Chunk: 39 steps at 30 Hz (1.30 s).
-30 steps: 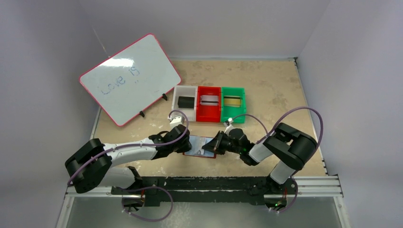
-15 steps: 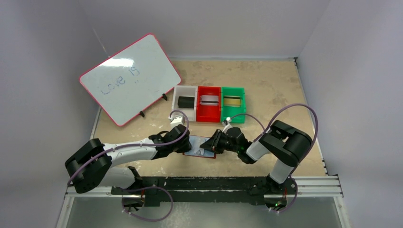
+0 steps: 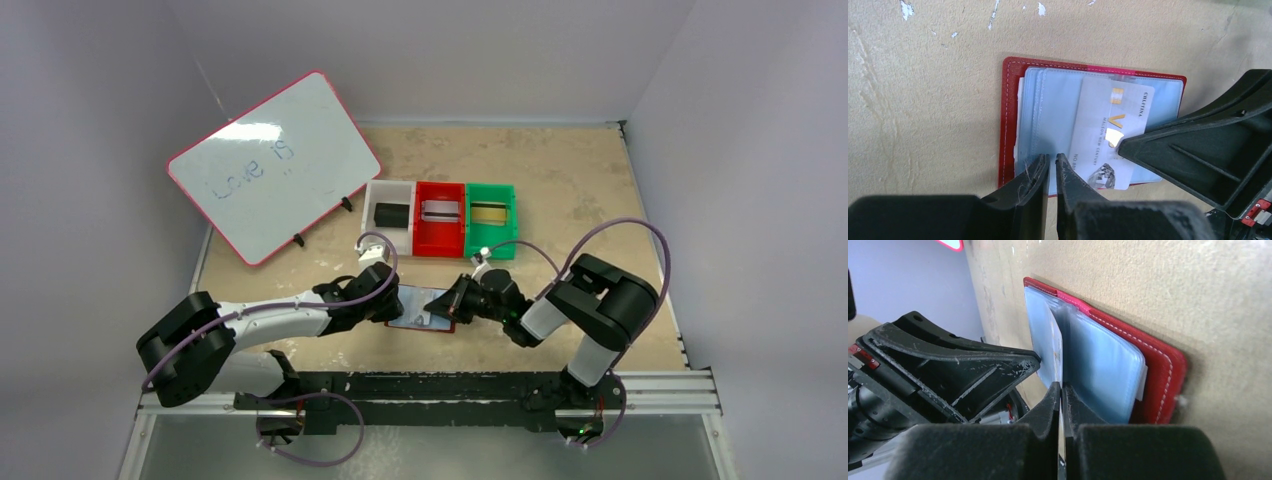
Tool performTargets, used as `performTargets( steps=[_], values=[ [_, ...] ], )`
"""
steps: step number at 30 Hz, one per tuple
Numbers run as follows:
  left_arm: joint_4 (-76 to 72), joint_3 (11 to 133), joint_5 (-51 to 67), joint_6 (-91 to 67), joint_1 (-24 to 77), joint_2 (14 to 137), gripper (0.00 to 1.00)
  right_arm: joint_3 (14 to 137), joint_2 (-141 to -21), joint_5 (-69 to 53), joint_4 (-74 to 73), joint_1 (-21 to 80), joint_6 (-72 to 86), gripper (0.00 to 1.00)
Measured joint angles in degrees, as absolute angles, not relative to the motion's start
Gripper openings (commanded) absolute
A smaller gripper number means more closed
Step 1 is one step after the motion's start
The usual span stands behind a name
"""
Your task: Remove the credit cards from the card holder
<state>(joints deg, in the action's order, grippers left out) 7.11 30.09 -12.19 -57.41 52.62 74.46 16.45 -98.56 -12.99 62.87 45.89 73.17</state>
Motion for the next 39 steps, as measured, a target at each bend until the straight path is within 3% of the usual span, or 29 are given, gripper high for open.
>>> performTargets(
  steps=[16, 27, 29, 39],
  values=[
    [8.6, 30.2, -12.2, -57.4, 52.6, 73.9, 0.13, 15.3, -82.6, -8.3, 44.4, 45.2, 69.2, 0.00],
    [11.1, 30.6, -13.3, -57.3, 52.6, 71.1, 0.24, 16.9, -71.1, -5.8, 37.3, 45.2, 58.7, 0.00],
    [11.5, 30.9, -13.8, -57.2, 52.6, 70.4, 0.28, 16.9, -67.7, -4.8, 36.6, 45.2, 56.4, 0.00],
    [22.7, 36.6, -26.0, -55.3, 52.6, 60.9, 0.69, 16.7, -51.9, 3.7, 34.9, 45.2, 39.5, 0.00]
  ],
)
